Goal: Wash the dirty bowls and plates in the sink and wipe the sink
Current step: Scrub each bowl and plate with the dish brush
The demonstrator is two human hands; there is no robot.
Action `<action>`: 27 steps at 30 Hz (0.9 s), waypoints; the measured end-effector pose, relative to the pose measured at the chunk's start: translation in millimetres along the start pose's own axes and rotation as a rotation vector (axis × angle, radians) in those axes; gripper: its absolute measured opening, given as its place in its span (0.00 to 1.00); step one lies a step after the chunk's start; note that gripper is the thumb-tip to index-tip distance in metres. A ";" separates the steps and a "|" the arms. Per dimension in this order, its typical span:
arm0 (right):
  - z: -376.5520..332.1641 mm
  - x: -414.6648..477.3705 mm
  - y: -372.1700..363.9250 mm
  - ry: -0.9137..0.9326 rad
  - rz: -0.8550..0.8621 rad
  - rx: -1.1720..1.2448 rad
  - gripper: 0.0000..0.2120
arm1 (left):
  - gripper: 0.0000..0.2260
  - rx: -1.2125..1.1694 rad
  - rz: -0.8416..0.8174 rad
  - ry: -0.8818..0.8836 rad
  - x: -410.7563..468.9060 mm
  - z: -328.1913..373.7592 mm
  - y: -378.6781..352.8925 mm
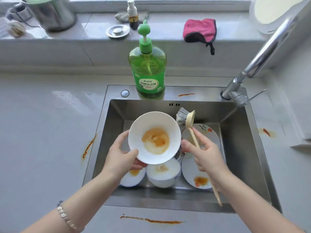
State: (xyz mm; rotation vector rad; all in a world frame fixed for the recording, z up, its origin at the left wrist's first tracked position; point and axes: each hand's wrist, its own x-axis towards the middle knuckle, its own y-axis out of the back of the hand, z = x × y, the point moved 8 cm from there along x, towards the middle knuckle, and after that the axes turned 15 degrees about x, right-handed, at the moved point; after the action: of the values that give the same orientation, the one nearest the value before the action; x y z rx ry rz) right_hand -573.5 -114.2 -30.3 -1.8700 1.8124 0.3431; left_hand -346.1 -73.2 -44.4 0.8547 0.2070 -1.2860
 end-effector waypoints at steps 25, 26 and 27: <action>-62.4 -76.2 48.9 0.247 -0.183 -0.783 0.18 | 0.30 -0.339 -0.154 -0.256 -70.1 21.0 -65.2; -55.0 -75.0 40.0 0.214 -0.240 -0.993 0.17 | 0.30 -0.327 -0.153 -0.266 -71.2 22.2 -63.5; -48.4 -72.4 33.0 0.192 -0.261 -1.203 0.18 | 0.30 -0.317 -0.161 -0.275 -72.6 23.6 -62.6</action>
State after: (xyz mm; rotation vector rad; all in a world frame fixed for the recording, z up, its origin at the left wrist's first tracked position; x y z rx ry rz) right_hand -619.6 -76.8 41.5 -2.9367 1.5122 1.4226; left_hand -432.2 -35.9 -13.6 0.3917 0.2566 -1.4584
